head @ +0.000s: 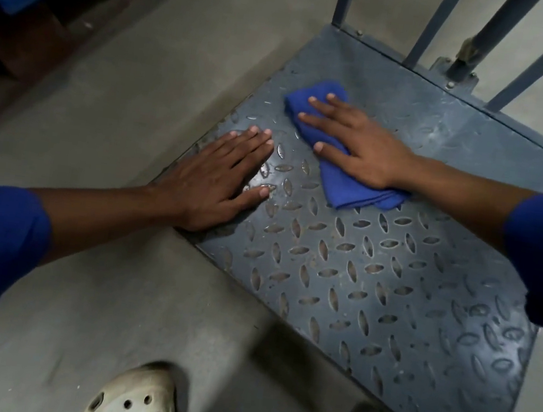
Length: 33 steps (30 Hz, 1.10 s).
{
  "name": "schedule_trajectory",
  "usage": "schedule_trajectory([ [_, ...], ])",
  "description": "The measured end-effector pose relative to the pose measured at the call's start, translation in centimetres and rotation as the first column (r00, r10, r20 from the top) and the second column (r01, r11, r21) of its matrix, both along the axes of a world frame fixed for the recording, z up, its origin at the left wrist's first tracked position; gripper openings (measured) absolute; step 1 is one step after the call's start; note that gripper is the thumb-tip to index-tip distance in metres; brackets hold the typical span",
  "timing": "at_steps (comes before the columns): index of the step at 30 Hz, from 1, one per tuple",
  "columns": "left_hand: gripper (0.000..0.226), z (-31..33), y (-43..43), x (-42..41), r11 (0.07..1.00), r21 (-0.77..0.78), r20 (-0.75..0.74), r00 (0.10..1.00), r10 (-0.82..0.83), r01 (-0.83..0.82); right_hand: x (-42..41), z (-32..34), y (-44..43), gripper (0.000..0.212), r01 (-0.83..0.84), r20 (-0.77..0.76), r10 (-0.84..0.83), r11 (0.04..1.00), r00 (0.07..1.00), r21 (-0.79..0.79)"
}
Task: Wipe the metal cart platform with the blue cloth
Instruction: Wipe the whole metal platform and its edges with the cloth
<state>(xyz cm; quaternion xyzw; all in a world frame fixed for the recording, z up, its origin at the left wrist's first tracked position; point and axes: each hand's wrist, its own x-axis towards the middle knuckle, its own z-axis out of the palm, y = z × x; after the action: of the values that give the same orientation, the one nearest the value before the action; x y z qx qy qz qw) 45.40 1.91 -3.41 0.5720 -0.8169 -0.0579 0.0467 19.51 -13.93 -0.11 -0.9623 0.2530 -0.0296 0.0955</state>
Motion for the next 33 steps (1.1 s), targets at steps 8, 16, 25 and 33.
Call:
schedule_trajectory([
  [8,0.068,0.7,-2.3,3.0,0.998,0.050,-0.091,0.995,0.046,-0.042,0.9,0.0,4.6,0.074,-0.071,-0.023,0.071,0.997,0.997,-0.004],
  [16,0.066,1.0,-3.1,4.6,0.996,0.091,-0.108,0.994,0.004,0.006,-0.7,0.6,3.7,0.070,-0.009,-0.001,0.009,1.000,1.000,-0.004],
  [25,0.079,2.9,-3.2,5.5,0.994,0.102,-0.022,0.999,-0.030,0.032,2.7,-0.3,13.5,0.063,-0.494,-0.031,0.493,0.869,0.869,-0.019],
  [33,0.074,3.2,-3.0,5.8,0.995,0.098,-0.014,1.000,-0.010,0.012,2.1,0.0,10.4,0.067,-0.241,-0.016,0.241,0.970,0.970,-0.007],
])
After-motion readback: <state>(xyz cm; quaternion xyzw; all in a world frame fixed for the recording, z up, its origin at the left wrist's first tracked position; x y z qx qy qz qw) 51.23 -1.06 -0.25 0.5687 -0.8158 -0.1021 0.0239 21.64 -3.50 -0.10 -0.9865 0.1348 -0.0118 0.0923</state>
